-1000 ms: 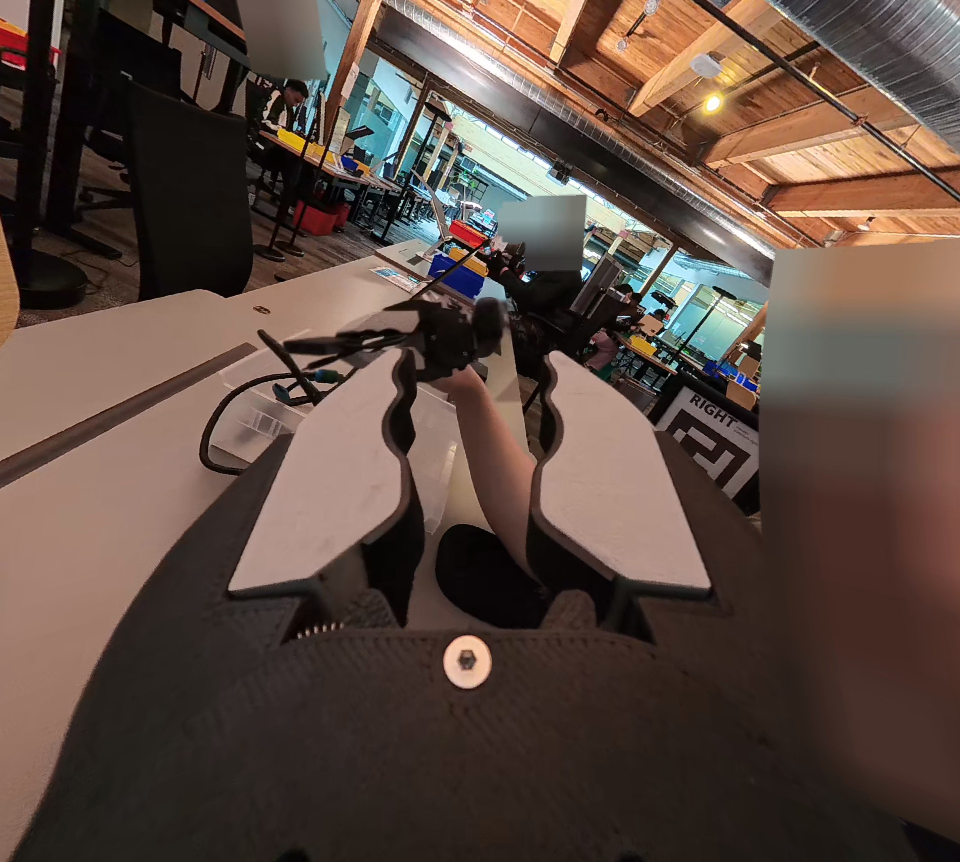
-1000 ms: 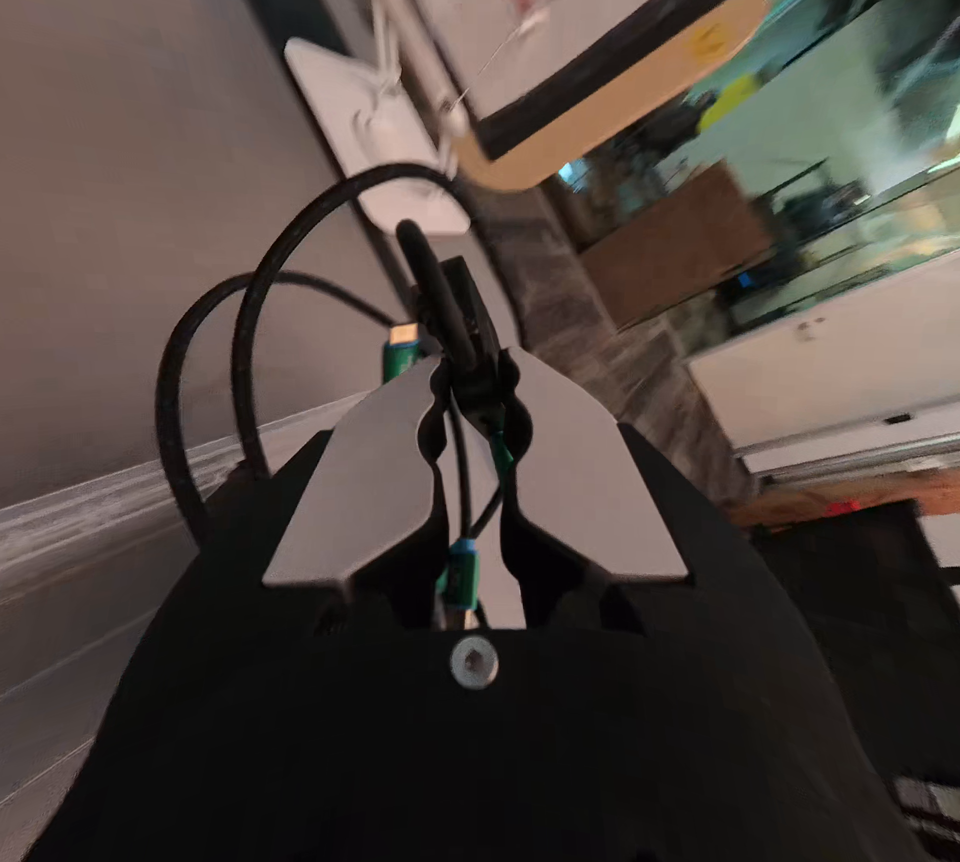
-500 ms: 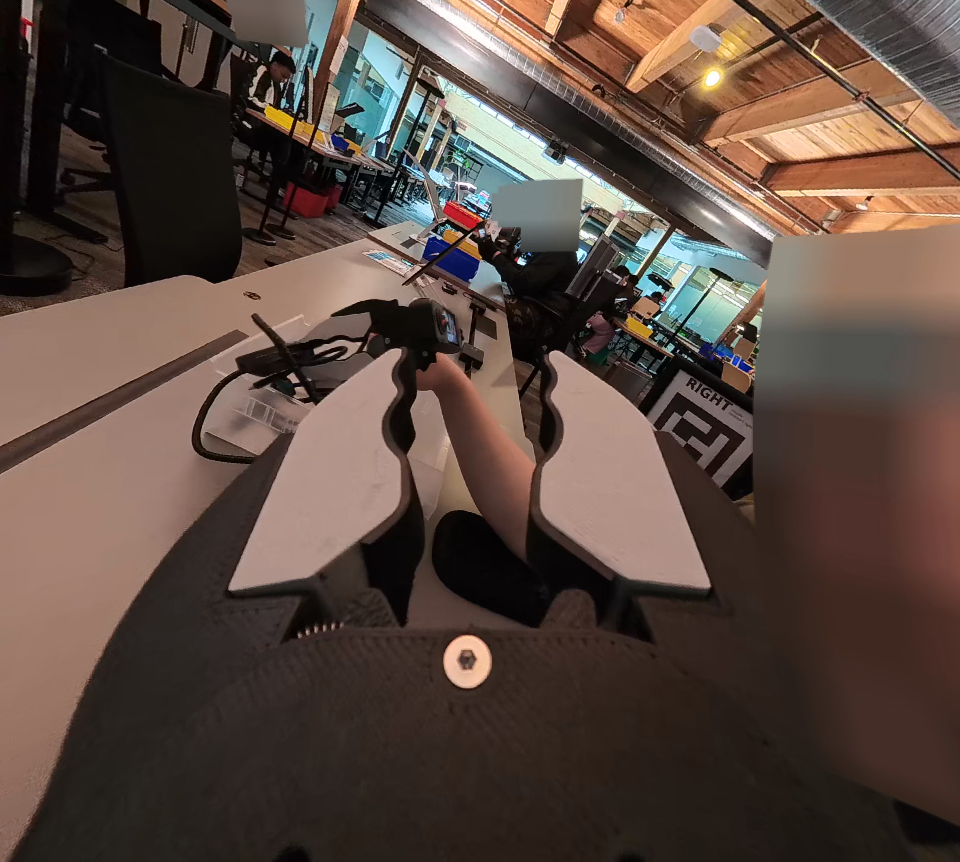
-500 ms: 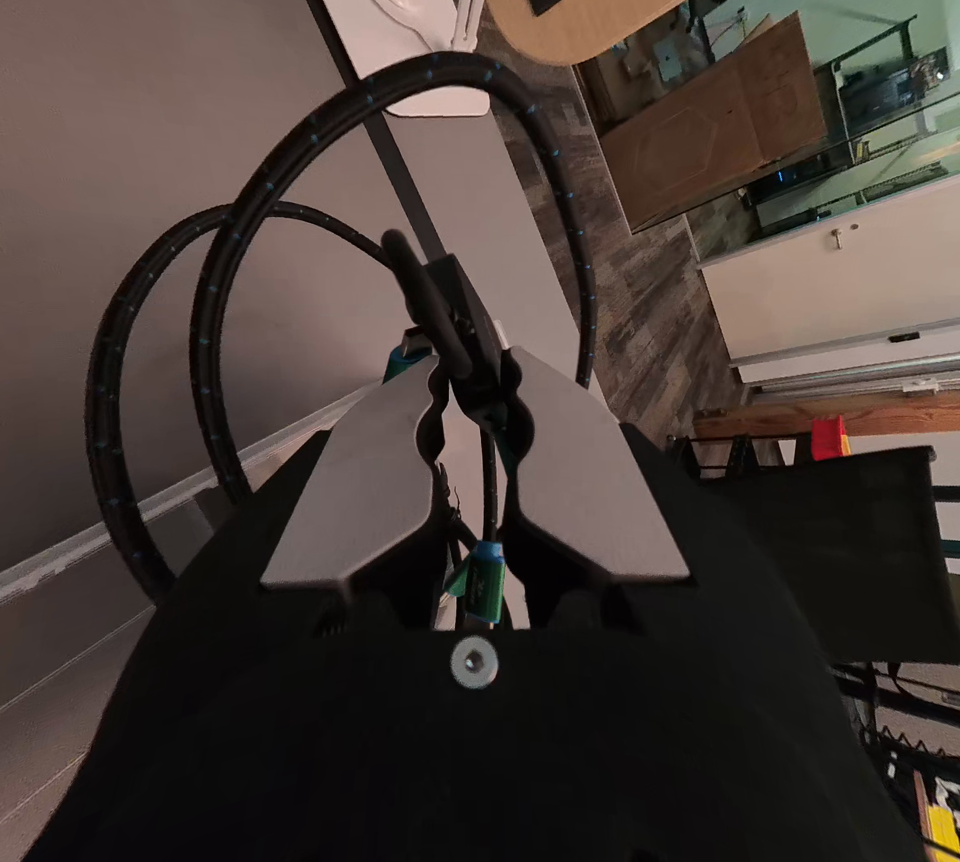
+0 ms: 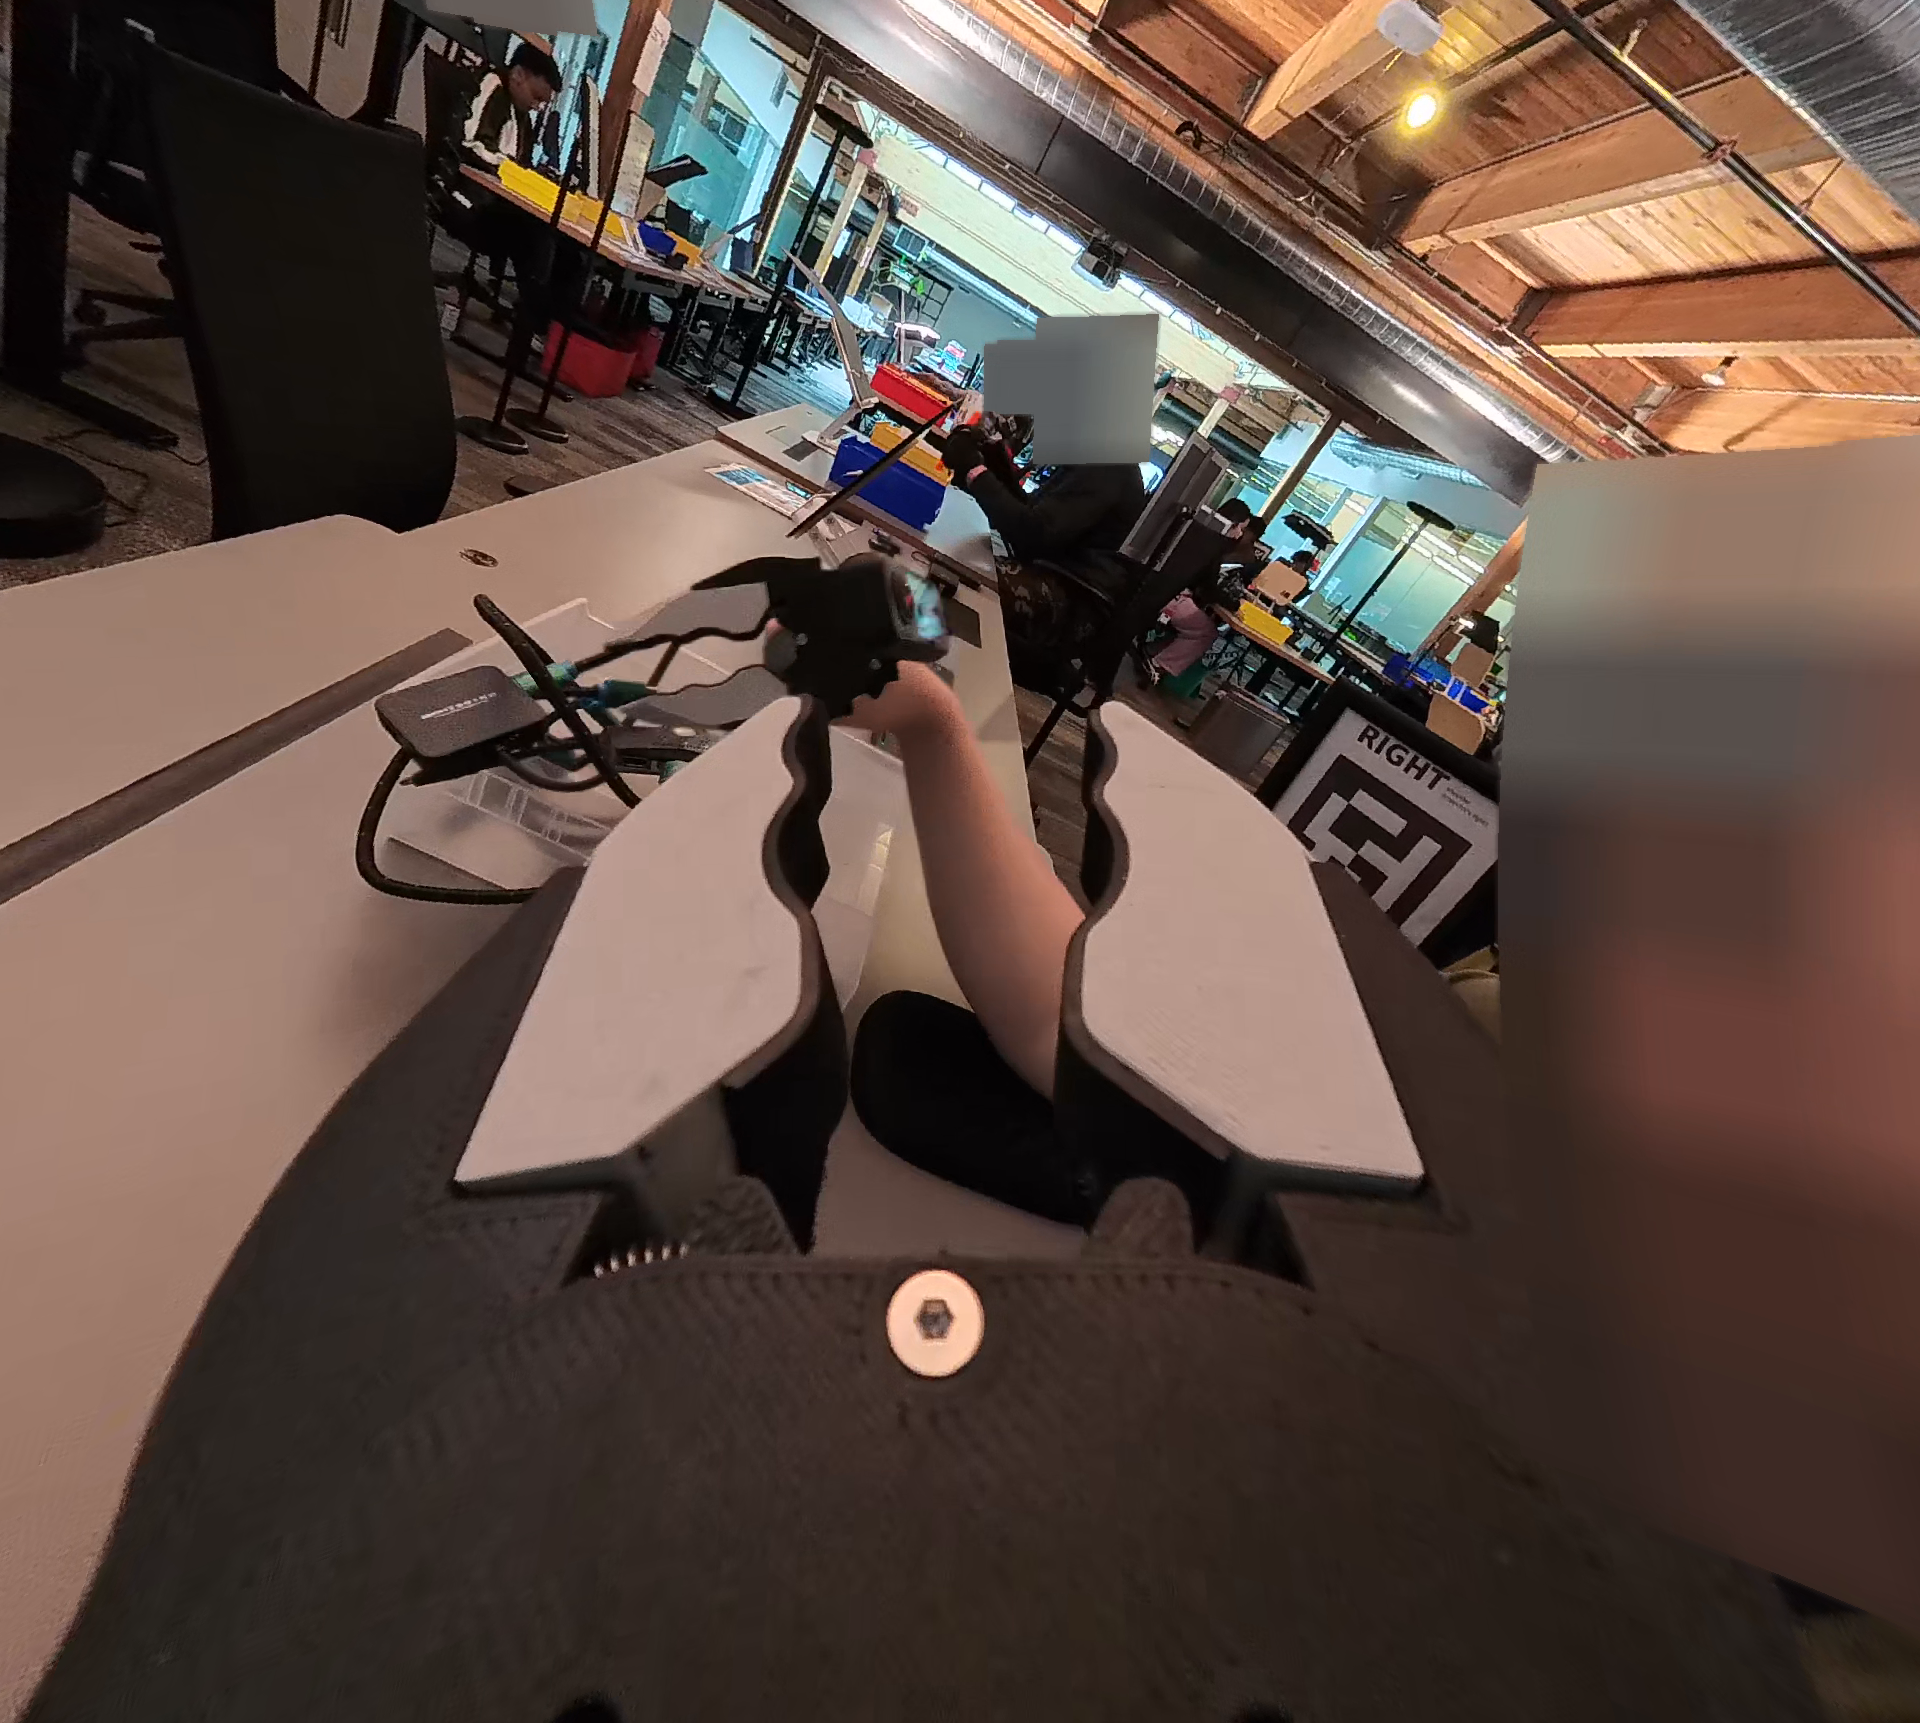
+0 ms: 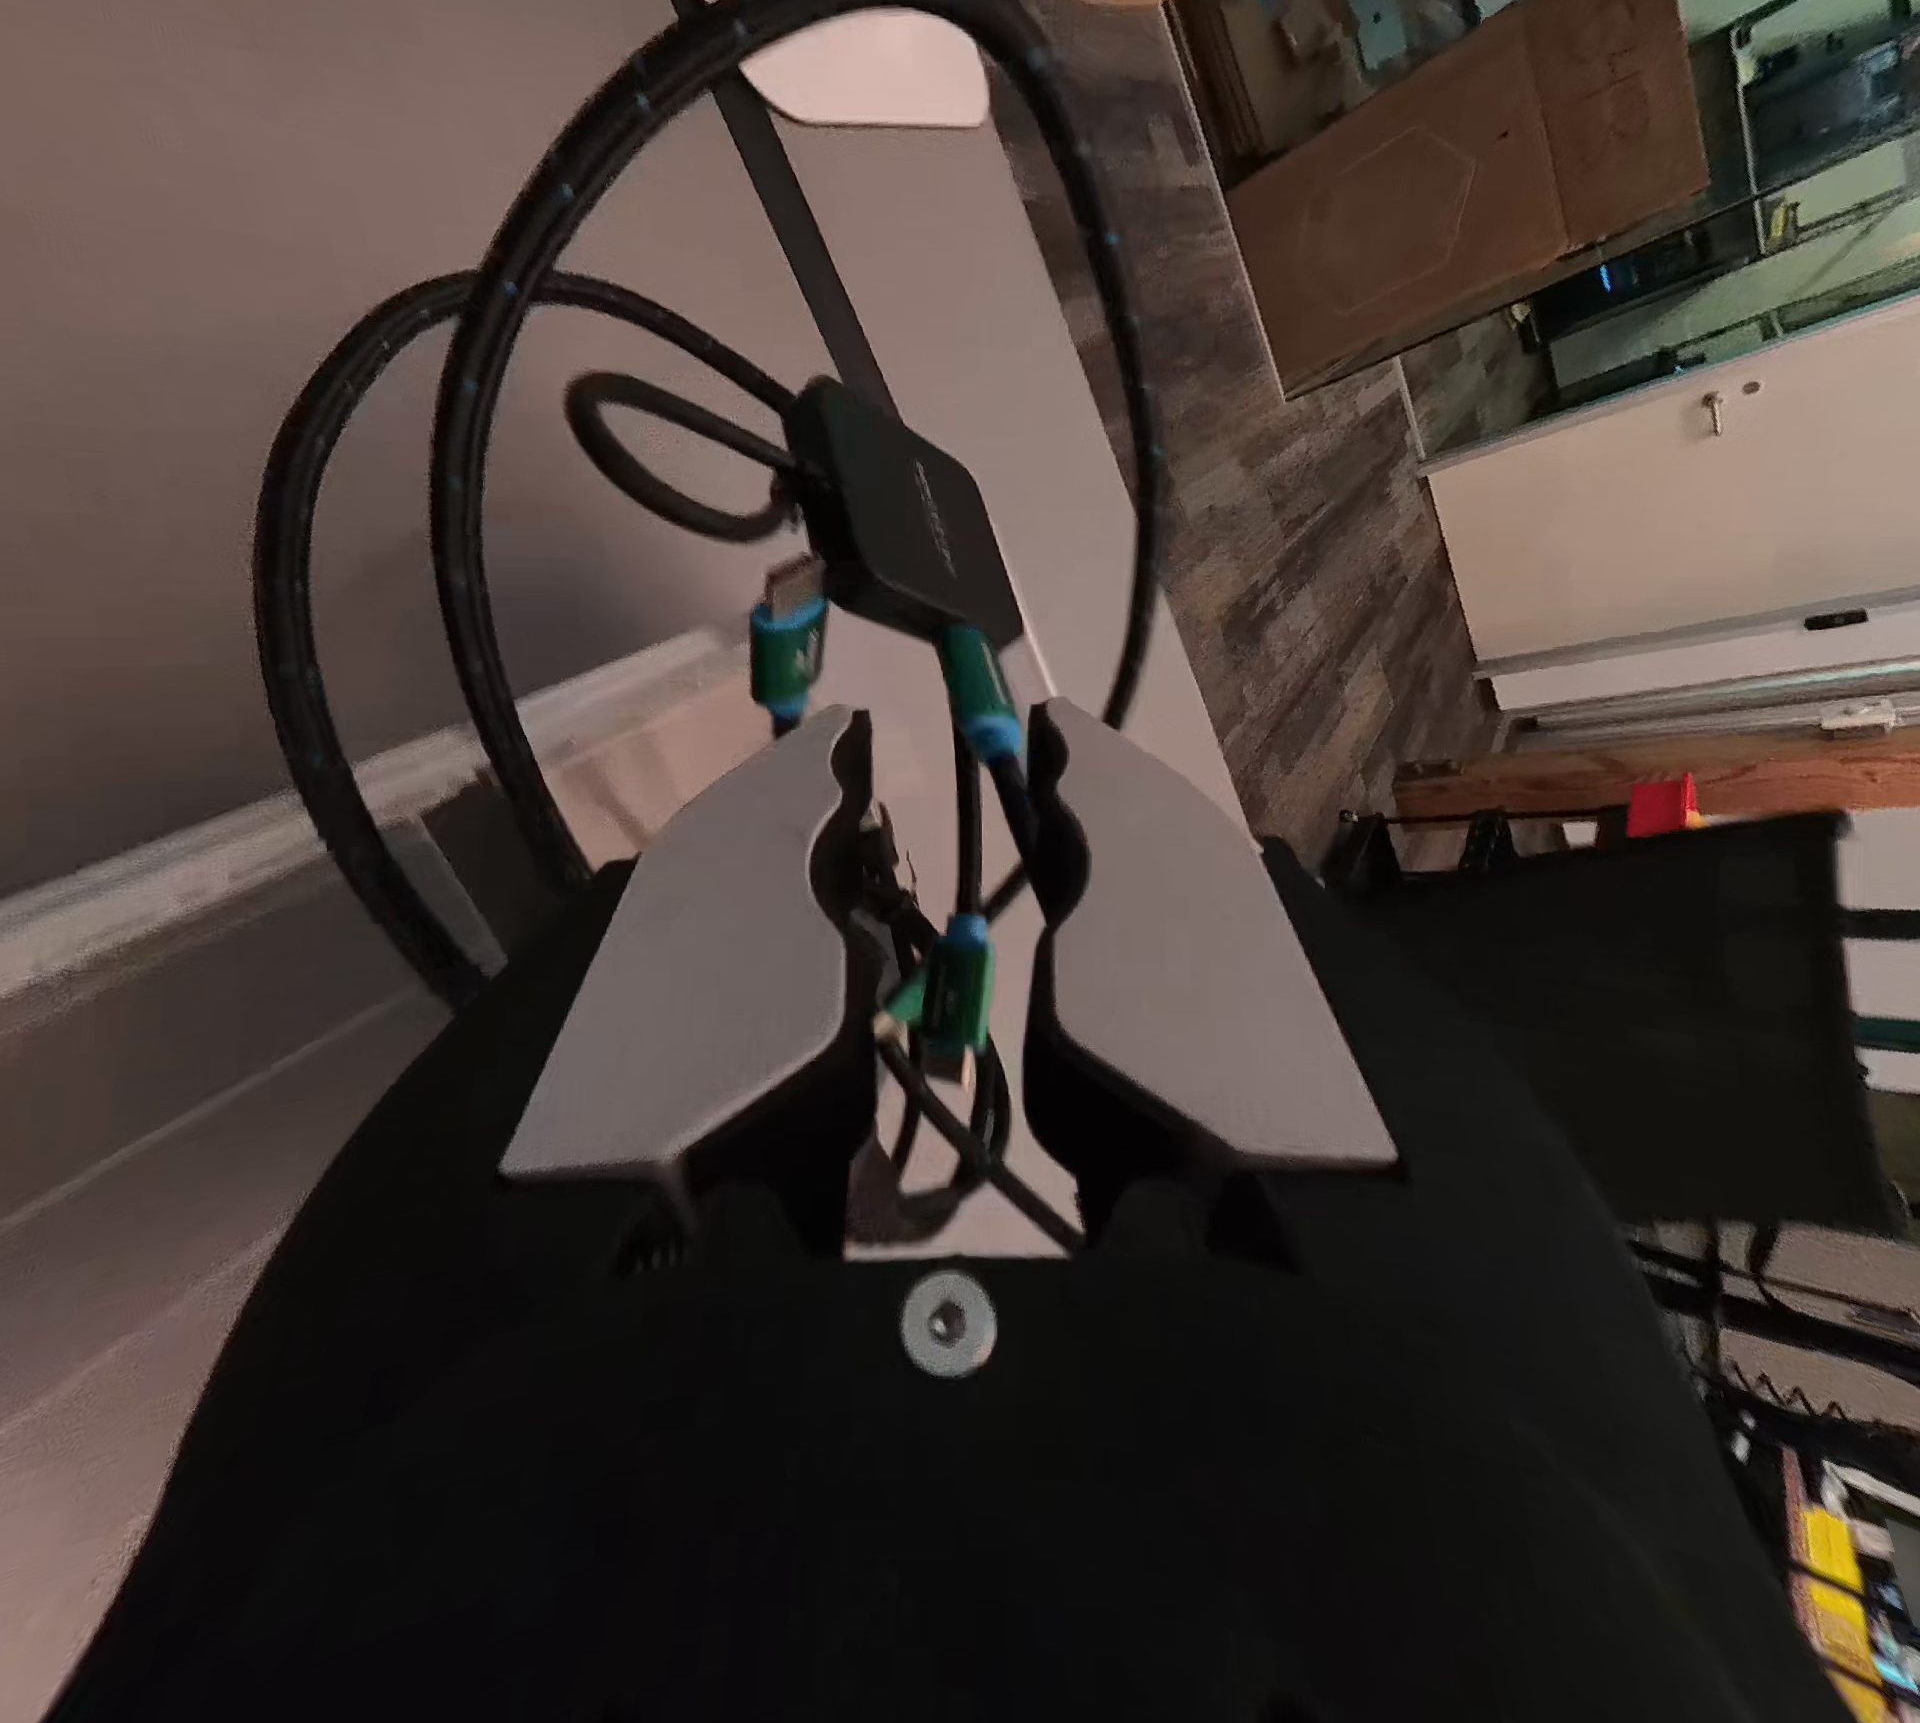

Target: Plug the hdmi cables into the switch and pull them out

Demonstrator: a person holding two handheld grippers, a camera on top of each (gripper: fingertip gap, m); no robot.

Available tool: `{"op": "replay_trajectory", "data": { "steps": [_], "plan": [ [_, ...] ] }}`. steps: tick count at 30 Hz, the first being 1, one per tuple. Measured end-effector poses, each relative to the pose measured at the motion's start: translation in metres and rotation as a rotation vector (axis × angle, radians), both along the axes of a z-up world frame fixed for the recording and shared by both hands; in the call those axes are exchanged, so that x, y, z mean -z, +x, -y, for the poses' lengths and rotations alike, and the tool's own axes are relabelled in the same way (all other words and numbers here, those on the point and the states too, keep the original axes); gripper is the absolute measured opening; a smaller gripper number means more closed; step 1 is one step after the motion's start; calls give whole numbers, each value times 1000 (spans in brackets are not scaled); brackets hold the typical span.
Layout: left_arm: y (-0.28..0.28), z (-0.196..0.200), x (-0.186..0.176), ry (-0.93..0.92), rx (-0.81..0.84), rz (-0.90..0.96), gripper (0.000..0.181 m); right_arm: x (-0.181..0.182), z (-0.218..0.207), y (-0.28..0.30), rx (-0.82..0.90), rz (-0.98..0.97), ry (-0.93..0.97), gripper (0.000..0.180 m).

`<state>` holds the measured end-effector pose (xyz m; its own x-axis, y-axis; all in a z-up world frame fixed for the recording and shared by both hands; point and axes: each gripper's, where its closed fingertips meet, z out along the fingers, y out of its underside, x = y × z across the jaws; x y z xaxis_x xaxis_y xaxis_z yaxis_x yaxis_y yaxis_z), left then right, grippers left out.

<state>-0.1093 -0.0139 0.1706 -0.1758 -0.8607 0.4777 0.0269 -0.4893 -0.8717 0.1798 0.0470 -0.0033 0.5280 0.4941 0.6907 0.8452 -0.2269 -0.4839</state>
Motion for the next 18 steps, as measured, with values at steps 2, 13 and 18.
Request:
{"op": "replay_trajectory", "data": {
  "steps": [2,13,18],
  "plan": [
    [-4,-2,-2,4,-8,-1,46,-15,11,17,58,-1,41,30],
    [-191,-126,81,39,-1046,-650,69,56,114,160,889,-524,-437,52],
    [-301,-132,150,-220,-1298,-940,90,100,134,156,958,-690,-657,46]
  ]
}}
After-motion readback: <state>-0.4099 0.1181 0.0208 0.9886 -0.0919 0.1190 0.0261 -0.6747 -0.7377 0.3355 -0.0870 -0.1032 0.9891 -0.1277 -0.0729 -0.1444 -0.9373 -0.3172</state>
